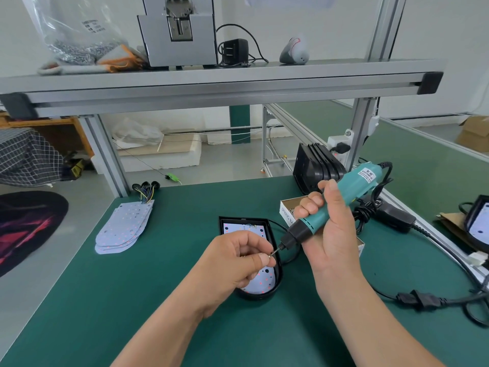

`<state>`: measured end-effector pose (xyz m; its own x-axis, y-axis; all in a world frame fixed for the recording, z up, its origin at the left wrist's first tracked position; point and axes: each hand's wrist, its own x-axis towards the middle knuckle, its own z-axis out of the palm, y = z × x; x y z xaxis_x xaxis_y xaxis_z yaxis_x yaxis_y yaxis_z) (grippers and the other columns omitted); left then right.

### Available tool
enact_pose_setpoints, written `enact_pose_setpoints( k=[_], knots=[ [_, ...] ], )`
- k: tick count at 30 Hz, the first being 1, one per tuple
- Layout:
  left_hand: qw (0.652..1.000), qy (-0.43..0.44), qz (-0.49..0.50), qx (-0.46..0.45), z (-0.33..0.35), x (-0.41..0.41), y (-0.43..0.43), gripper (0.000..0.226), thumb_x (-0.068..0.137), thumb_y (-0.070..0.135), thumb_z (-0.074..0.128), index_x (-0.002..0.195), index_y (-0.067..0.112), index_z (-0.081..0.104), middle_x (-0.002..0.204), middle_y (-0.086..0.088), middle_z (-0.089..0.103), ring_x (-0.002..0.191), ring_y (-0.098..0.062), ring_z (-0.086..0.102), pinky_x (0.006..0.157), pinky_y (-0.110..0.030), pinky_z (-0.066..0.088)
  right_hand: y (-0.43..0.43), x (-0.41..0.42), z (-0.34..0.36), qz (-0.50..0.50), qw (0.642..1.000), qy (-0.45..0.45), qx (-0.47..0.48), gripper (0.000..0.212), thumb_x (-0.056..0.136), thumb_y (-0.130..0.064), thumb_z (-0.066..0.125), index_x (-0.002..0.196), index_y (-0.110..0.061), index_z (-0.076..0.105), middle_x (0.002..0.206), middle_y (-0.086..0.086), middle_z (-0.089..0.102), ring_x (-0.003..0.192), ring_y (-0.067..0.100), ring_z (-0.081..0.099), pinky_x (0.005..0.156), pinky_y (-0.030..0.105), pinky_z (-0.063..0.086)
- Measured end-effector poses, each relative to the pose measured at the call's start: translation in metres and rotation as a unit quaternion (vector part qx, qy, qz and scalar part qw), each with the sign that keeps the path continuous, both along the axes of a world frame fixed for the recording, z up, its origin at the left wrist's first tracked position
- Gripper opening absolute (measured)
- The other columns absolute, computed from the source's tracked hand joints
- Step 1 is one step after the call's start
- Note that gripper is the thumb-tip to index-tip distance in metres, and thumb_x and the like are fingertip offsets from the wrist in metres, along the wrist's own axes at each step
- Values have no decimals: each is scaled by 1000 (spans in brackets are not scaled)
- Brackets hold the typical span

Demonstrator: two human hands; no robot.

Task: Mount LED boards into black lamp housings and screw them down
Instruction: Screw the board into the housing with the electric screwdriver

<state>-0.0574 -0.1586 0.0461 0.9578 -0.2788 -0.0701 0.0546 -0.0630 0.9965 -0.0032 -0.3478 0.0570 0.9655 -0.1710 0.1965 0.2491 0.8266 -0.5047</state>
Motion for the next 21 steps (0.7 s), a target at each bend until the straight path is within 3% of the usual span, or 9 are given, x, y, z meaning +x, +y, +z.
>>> enact_pose_setpoints(
  k=[6,11,21],
  knots=[
    [997,-33,46,60,-3,3,3,20,96,8,70,95,26,76,95,-1,82,61,-13,49,54,-17,42,7,1,-2,-27,999,0,-18,28,96,-37,70,105,-15,57,78,-2,48,66,12,50,65,26,50],
    [996,-29,47,68,-5,3,2,18,97,5,67,101,21,75,95,-1,82,57,-12,47,51,-16,40,8,3,-7,-36,999,29,2,35,95,-39,72,110,-13,55,78,-2,49,66,13,51,65,27,51],
    [998,-20,44,46,-4,2,1,17,105,11,61,112,19,75,99,0,82,60,-13,43,51,-20,37,6,7,-10,-36,997,65,30,30,97,-39,71,103,-13,56,75,-3,48,64,12,49,62,26,50]
  ],
)
